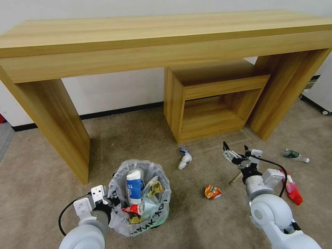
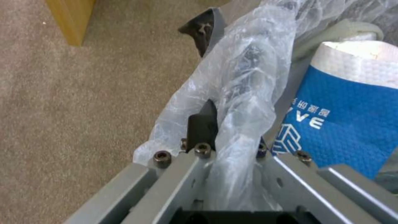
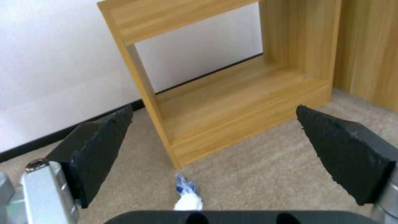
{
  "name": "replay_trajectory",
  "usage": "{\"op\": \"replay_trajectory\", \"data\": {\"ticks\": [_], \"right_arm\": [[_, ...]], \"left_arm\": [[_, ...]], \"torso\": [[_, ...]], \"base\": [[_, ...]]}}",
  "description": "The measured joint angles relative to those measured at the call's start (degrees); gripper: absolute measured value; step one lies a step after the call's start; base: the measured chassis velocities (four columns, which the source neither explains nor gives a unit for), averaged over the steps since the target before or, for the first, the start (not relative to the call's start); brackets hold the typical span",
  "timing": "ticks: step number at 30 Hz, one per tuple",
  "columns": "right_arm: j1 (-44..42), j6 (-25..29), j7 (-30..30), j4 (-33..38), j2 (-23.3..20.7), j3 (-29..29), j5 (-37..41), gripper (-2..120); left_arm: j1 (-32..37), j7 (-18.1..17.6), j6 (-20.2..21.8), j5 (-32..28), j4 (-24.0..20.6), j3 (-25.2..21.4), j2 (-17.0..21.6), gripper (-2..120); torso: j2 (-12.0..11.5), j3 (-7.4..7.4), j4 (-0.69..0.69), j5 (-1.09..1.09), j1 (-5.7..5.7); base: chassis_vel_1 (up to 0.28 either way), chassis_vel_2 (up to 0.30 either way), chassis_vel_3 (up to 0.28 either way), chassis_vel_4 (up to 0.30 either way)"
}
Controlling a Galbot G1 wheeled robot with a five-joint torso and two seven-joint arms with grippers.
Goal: Pick up the trash bin and place the garbage on the floor into it.
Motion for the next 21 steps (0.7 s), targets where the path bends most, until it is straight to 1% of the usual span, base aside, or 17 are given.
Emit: {"op": "replay_trajectory", "data": {"ticks": [7, 10, 15, 21], "right_arm": [[0.2, 0.7, -0.2, -1.0, 0.4, -1.7, -0.9, 100], [0.4, 0.7, -0.2, -1.1, 0.2, -2.1, -0.9, 100], [0.7, 0.8, -0.3, -1.5, 0.0, -2.8, -1.0, 100], [1.0, 3.3, -1.2, -3.2, -0.2, -3.7, -3.5, 100]], "left_arm": [[0.1, 0.0, 0.0, 0.1, 0.3, -0.1, -0.1, 1], [0.1, 0.0, 0.0, 0.4, 0.5, 0.1, -0.2, 1], [-0.1, 0.0, 0.0, 0.4, 0.7, 0.2, -0.3, 1], [-0.3, -0.2, -0.1, 0.4, 1.1, 0.2, -0.3, 1]], "torso": [[0.0, 0.0, 0.0, 0.0, 0.0], [0.0, -0.01, 0.0, 0.0, 0.0], [0.0, 0.01, 0.0, 0.0, 0.0], [0.0, 0.03, -0.01, -0.01, 0.0]], "base": [[0.0, 0.0, 0.0, 0.0], [-0.073, 0.088, 0.067, -0.088], [-0.164, 0.148, 0.157, -0.148], [-0.147, 0.146, 0.144, -0.143]]}}
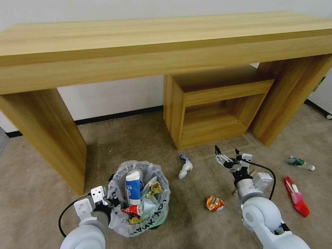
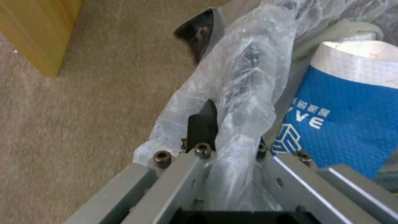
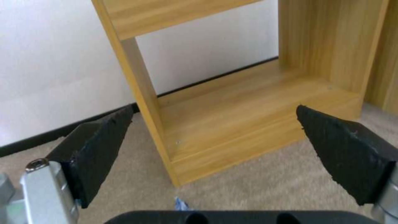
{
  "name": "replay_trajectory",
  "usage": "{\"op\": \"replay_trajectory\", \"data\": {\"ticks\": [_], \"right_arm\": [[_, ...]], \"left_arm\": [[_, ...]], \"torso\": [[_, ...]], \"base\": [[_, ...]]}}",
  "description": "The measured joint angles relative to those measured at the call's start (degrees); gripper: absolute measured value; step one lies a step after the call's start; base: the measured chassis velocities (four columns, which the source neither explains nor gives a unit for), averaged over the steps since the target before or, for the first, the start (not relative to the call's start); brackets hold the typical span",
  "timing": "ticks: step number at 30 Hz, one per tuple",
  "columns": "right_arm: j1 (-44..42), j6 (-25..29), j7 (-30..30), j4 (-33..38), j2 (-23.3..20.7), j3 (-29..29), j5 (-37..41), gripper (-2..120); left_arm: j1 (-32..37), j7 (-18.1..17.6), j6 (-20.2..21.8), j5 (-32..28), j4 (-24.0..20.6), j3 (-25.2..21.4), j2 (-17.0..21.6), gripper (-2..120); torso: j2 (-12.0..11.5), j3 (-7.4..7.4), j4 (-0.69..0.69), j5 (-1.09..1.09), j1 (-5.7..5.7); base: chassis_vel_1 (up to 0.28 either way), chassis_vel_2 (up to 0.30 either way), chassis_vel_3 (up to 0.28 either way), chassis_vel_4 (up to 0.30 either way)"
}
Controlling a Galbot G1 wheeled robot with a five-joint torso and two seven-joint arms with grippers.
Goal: Pick up the trash bin and place the garbage on the floor into it.
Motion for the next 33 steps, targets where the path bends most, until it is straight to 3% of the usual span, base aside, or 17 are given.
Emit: {"op": "replay_trajectory", "data": {"ticks": [33], "right_arm": [[0.6, -0.1, -0.4, -1.2, -3.0, -0.3, -1.2, 100]], "left_arm": [[0.9, -0.5, 0.9, 0.4, 0.2, 0.0, 0.1, 1]], "torso": [[0.0, -0.03, -0.01, 0.01, 0.0]], "base": [[-0.026, -0.021, -0.02, -0.025]]}}
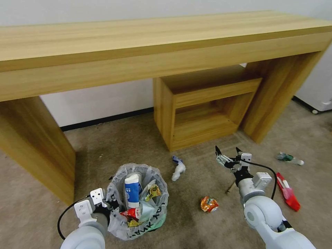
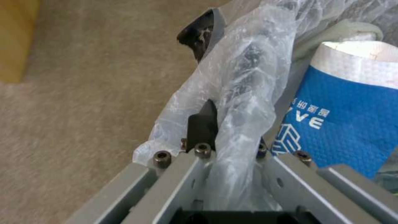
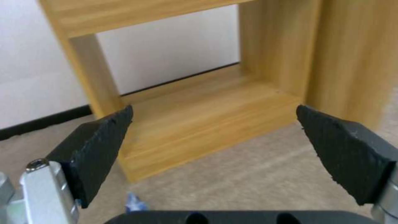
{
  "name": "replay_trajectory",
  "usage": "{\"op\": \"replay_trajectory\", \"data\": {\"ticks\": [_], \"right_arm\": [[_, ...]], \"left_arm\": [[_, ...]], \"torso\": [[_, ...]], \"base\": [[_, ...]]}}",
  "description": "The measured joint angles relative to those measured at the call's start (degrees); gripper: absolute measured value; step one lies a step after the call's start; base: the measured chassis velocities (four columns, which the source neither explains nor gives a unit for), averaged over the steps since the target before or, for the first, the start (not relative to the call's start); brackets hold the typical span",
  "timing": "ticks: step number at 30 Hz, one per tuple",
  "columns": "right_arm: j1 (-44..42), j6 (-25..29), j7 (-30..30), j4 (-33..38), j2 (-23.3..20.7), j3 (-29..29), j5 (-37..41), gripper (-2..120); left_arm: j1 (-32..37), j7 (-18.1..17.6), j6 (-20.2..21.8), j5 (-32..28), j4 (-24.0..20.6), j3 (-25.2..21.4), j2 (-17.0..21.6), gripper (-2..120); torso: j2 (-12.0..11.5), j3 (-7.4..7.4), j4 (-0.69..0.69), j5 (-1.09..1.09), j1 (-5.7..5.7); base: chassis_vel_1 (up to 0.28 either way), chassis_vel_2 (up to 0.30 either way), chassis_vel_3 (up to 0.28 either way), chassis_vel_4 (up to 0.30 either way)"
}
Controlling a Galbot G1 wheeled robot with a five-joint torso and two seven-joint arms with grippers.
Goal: Pick up the trash bin and place the garbage on the floor into it.
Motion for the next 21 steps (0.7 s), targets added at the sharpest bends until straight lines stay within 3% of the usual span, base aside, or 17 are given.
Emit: {"op": "replay_trajectory", "data": {"ticks": [21], "right_arm": [[-1.0, 2.3, -3.5, -0.1, 1.8, -1.6, -0.3, 100]], "left_arm": [[0.4, -0.1, -0.8, -0.3, -0.6, -0.5, 0.4, 1]], "torso": [[0.0, 0.0, 0.02, 0.0, 0.0]], "base": [[-0.022, 0.001, 0.002, -0.027]]}}
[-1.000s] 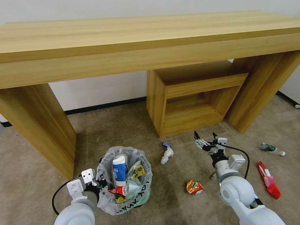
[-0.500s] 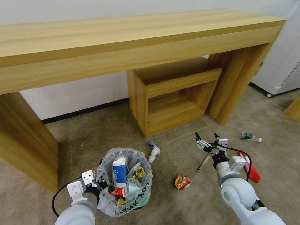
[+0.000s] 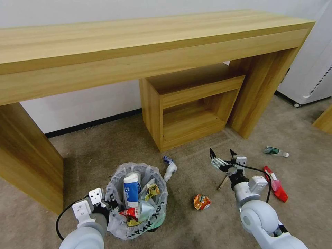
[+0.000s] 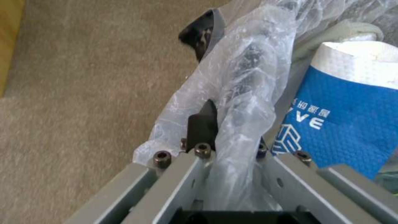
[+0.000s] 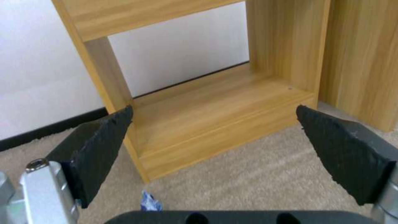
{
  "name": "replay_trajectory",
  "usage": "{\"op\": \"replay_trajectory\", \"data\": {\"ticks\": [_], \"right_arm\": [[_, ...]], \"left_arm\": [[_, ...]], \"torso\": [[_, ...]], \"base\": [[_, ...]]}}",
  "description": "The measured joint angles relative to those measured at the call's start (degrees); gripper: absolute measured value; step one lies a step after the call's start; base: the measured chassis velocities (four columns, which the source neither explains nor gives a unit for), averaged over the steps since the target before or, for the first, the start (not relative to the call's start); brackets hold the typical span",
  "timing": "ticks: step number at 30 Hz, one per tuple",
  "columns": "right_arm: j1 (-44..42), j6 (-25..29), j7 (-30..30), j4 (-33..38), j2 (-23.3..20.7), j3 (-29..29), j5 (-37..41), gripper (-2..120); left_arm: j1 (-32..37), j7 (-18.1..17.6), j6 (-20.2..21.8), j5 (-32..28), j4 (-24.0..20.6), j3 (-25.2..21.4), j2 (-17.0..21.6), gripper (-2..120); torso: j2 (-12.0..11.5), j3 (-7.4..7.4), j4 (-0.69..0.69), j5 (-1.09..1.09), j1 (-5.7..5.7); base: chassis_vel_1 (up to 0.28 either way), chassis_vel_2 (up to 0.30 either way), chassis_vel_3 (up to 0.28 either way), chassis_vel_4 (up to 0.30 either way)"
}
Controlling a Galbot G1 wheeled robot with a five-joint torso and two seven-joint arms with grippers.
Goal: Pick up the trash bin and place the garbage on the floor into it.
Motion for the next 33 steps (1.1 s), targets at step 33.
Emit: {"op": "replay_trajectory", "data": {"ticks": [33], "right_arm": [[22.4, -25.1, 15.7, -12.9, 0.9, -17.0, 27.2, 100]], "left_arm": [[2.7, -3.3, 0.0, -7.8, -3.5, -9.0, 5.3, 1]], "torso": [[0.0, 0.01, 0.0, -0.03, 0.0]], "base": [[-0.037, 0.04, 0.038, -0.037]]}}
